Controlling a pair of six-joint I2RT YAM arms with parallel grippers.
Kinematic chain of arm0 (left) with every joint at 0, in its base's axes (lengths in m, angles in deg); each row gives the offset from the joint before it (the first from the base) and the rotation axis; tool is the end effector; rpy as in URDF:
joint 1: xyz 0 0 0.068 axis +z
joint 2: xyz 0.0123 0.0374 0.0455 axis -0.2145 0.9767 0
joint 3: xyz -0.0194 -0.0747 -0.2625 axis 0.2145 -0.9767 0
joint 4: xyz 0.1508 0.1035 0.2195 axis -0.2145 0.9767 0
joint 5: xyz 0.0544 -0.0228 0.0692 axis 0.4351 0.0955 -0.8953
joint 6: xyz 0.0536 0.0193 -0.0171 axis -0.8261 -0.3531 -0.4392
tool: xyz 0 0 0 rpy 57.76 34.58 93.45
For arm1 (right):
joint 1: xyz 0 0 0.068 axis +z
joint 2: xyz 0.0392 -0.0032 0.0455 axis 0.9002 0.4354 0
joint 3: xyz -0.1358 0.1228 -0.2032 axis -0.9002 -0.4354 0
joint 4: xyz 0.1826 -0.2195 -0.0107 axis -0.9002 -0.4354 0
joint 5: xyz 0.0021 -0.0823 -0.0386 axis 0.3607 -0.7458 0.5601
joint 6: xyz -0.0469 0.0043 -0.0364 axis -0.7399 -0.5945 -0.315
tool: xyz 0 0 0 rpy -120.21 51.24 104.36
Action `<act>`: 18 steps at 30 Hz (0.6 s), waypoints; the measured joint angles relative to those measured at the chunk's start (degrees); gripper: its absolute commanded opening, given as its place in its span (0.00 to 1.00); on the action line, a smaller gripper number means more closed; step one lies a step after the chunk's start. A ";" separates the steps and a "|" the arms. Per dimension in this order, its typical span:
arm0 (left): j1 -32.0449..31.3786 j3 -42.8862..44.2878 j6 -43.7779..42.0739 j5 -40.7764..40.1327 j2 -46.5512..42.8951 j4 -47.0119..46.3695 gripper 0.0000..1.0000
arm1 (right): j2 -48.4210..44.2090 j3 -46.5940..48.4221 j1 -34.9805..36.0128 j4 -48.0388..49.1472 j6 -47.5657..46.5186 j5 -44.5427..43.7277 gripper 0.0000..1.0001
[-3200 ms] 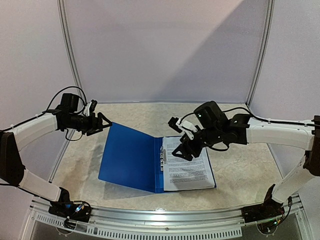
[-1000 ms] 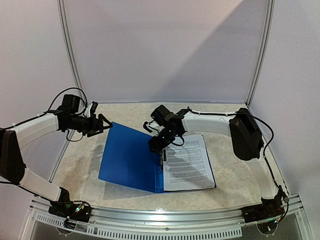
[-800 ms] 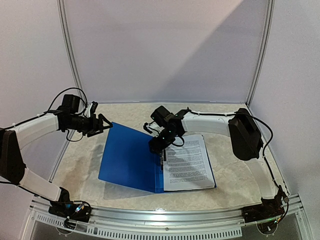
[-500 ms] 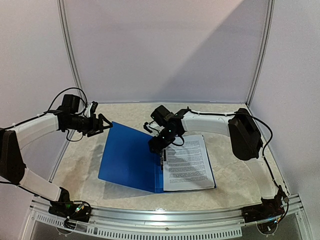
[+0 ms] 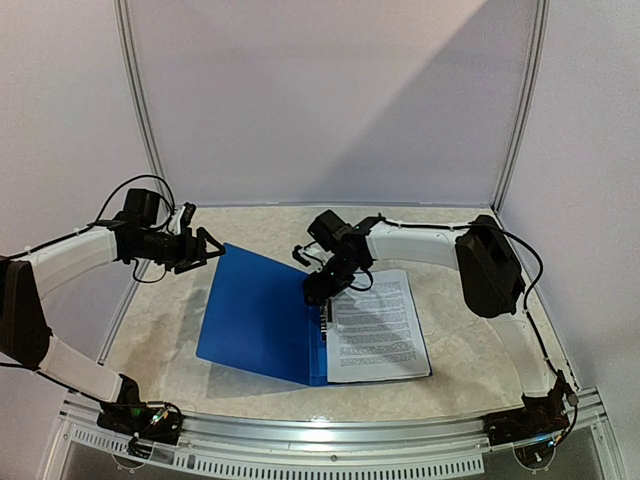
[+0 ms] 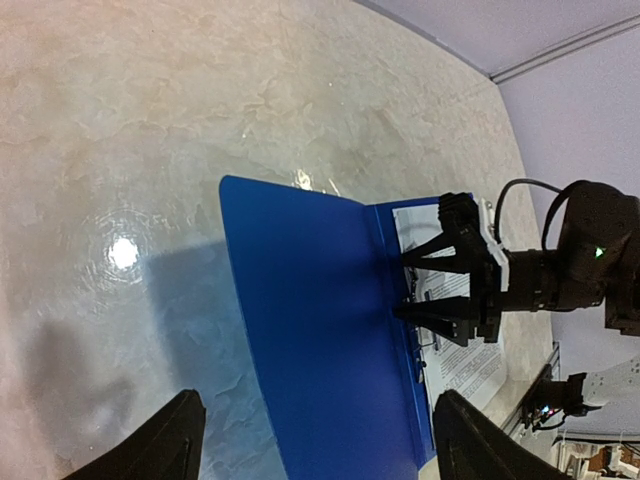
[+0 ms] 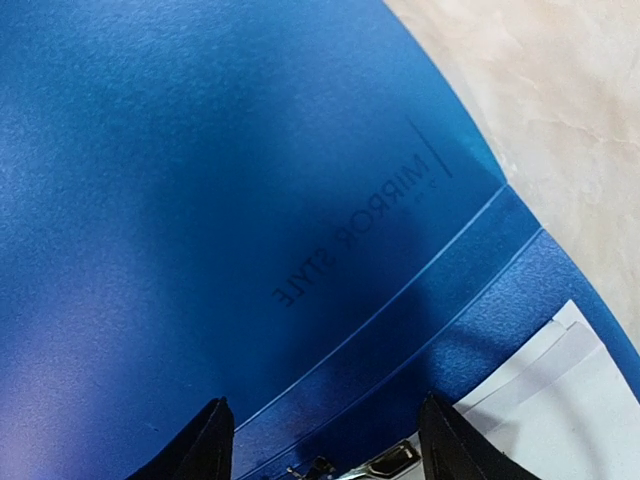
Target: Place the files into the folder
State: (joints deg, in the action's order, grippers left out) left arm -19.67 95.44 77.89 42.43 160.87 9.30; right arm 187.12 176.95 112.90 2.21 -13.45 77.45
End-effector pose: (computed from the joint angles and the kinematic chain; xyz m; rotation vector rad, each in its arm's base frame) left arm 0.3053 -0.0629 0.2275 -0.0474 2.4392 -0.9253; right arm 0.3480 0.4075 0.1296 -1.0681 2.5560 0.5044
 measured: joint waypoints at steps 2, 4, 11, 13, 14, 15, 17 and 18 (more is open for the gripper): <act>0.00 0.00 0.00 0.00 0.00 -0.04 0.80 | 0.00 0.00 -0.02 -0.04 0.07 0.87 0.62; 0.00 0.00 0.00 0.02 0.00 -0.09 0.80 | 0.00 0.00 -0.02 -0.09 0.11 1.51 0.62; 0.00 0.00 0.00 0.00 0.00 -0.11 0.80 | -0.09 0.00 -0.02 -0.63 0.42 3.10 0.60; 0.00 0.00 0.00 0.02 0.00 -0.11 0.80 | -0.22 0.00 -0.02 -0.68 0.59 3.72 0.60; 0.00 0.00 0.00 0.00 0.00 -0.11 0.80 | -0.44 -0.04 -0.02 -0.68 0.61 4.07 0.60; 0.00 0.00 0.00 0.00 0.00 -0.11 0.80 | -0.76 -0.20 -0.02 -0.59 0.72 4.37 0.60; 0.00 0.00 -0.02 0.02 0.00 -0.11 0.80 | -1.99 -1.31 -0.02 -0.07 0.92 5.14 0.60; 0.00 0.00 -0.02 0.00 0.00 -0.11 0.80 | -2.86 -2.08 -0.02 0.04 1.03 5.60 0.60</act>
State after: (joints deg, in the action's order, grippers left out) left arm -19.67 95.44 77.87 42.43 160.87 9.19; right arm 184.26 174.87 112.87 2.25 -12.43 83.05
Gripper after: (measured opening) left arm 0.803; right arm 0.599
